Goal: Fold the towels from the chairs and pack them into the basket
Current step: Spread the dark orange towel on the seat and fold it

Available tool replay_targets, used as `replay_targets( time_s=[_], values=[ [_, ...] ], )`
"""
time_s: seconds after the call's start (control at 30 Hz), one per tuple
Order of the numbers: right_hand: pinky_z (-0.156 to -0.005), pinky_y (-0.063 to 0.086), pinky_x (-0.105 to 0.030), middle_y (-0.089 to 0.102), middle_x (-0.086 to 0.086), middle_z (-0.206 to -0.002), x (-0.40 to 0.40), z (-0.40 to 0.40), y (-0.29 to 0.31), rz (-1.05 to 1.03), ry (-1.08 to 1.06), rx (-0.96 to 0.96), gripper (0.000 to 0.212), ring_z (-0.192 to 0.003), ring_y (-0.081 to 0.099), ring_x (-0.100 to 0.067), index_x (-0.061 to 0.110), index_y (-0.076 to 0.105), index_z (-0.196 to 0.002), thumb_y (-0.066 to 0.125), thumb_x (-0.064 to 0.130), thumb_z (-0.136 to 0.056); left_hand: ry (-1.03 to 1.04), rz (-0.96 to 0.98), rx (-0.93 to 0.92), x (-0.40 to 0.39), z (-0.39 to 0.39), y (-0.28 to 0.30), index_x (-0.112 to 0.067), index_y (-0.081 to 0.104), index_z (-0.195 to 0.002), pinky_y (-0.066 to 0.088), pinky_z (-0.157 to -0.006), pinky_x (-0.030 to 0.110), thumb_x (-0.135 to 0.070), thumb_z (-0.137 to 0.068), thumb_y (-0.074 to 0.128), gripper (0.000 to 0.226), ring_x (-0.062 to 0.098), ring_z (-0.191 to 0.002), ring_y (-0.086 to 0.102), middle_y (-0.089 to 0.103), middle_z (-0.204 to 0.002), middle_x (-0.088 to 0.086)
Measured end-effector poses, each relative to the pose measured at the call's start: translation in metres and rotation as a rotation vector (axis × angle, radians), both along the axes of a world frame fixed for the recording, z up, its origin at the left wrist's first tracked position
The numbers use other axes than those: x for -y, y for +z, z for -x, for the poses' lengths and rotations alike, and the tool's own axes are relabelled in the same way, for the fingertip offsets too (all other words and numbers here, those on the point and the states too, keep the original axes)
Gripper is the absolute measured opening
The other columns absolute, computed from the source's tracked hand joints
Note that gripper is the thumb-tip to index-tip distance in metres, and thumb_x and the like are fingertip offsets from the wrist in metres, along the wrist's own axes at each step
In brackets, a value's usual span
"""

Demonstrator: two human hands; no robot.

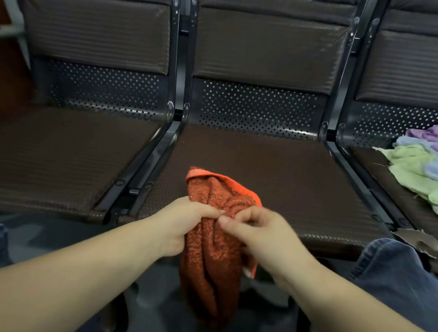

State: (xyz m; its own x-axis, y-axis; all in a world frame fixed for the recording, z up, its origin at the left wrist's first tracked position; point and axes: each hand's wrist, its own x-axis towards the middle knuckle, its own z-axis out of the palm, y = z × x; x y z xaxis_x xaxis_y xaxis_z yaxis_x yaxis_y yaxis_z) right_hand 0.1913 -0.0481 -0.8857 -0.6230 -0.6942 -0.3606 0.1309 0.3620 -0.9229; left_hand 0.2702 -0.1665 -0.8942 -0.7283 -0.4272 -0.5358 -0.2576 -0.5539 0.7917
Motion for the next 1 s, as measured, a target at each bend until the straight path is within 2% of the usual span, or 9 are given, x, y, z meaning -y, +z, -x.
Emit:
replay_targets(
  time_s=[0.1,0.2,0.43,0.53,0.63,0.7,0.8,0.9,1.0],
  values=[
    [-0.073,0.046,-0.029,0.064,0.002,-0.086,0.001,0.028,0.005,-0.042,-0.16,-0.483,0.027,-0.079,0.059,-0.012,0.024,0.056,-0.078,0.079,0.036,-0.07,-0.089,0.038,-0.091,0.002,-0.001,0.003,-0.002,0.068,-0.089,0.057,-0.068,0.032,0.011,-0.079,0.058,0.019,0.024,-0.065,0.069,0.071,-0.08,0.017],
    [-0.098,0.045,-0.033,0.059,0.008,-0.111,0.0,0.042,0.009,-0.101,-0.11,-0.362,0.049,-0.107,0.056,-0.011,0.027,0.053,-0.114,0.074,0.046,-0.074,-0.236,0.058,-0.108,0.0,-0.004,0.009,-0.002,0.068,-0.099,0.058,-0.076,0.035,0.01,-0.064,0.071,0.037,0.027,-0.077,0.07,0.072,-0.092,0.019],
    [-0.072,0.054,-0.039,0.072,-0.003,-0.074,-0.004,0.046,0.015,0.109,-0.041,-0.334,0.016,-0.071,0.066,-0.017,0.018,0.071,-0.076,0.067,0.03,-0.086,-0.133,0.071,-0.099,-0.004,-0.005,0.013,-0.009,0.06,-0.121,0.052,-0.088,0.034,-0.028,-0.068,0.075,0.058,0.022,-0.097,0.069,0.07,-0.112,0.012],
    [-0.059,0.048,-0.028,0.069,-0.001,-0.066,-0.011,0.044,0.027,0.099,0.147,-0.262,0.019,-0.058,0.061,-0.011,0.016,0.072,-0.076,0.067,0.032,-0.085,-0.039,0.444,0.045,0.006,-0.005,0.011,-0.03,0.021,-0.151,0.033,-0.107,0.029,-0.066,-0.049,0.077,0.122,0.013,-0.134,0.039,0.036,-0.152,0.001],
    [-0.059,0.042,-0.024,0.065,0.001,-0.066,-0.017,0.041,0.036,0.096,0.371,-0.295,0.021,-0.06,0.055,-0.01,0.02,0.073,-0.073,0.067,0.04,-0.076,-0.277,0.985,0.017,0.018,-0.011,0.014,-0.069,0.021,-0.129,0.01,-0.119,0.035,-0.086,-0.043,0.057,0.095,0.003,-0.145,-0.002,0.012,-0.157,-0.015],
    [-0.06,0.04,-0.024,0.064,0.0,-0.067,-0.019,0.043,0.039,0.101,0.443,-0.299,0.026,-0.061,0.053,-0.01,0.02,0.074,-0.074,0.066,0.044,-0.068,-0.487,1.087,-0.029,0.022,-0.015,0.02,-0.073,0.042,-0.112,0.008,-0.114,0.023,-0.08,-0.054,0.054,0.06,-0.006,-0.143,-0.005,0.019,-0.152,-0.023],
    [-0.061,0.041,-0.022,0.065,0.003,-0.066,-0.023,0.049,0.042,0.071,0.476,-0.306,0.026,-0.062,0.054,-0.007,0.021,0.074,-0.074,0.067,0.044,-0.065,-0.64,1.056,-0.06,0.019,-0.018,0.027,-0.032,0.067,-0.092,0.038,-0.091,0.018,-0.068,-0.072,0.061,0.042,-0.004,-0.104,0.055,0.066,-0.106,-0.014],
    [-0.061,0.042,-0.021,0.066,0.005,-0.065,-0.027,0.056,0.045,-0.001,0.492,-0.363,0.024,-0.061,0.055,-0.005,0.024,0.074,-0.074,0.068,0.045,-0.067,-0.622,0.956,-0.022,0.019,-0.018,0.037,-0.018,0.063,-0.08,0.044,-0.044,0.016,-0.033,-0.091,0.061,0.019,0.003,-0.043,0.051,0.054,-0.055,-0.01],
    [-0.06,0.044,-0.019,0.068,0.004,-0.066,-0.031,0.067,0.045,-0.16,0.538,-0.402,0.018,-0.059,0.056,-0.003,0.016,0.073,-0.075,0.071,0.034,-0.079,-0.634,1.032,0.067,0.034,-0.021,0.041,-0.024,0.063,-0.079,0.042,-0.042,0.019,-0.029,-0.093,0.058,0.016,0.004,-0.038,0.047,0.053,-0.051,-0.012]
  ],
)
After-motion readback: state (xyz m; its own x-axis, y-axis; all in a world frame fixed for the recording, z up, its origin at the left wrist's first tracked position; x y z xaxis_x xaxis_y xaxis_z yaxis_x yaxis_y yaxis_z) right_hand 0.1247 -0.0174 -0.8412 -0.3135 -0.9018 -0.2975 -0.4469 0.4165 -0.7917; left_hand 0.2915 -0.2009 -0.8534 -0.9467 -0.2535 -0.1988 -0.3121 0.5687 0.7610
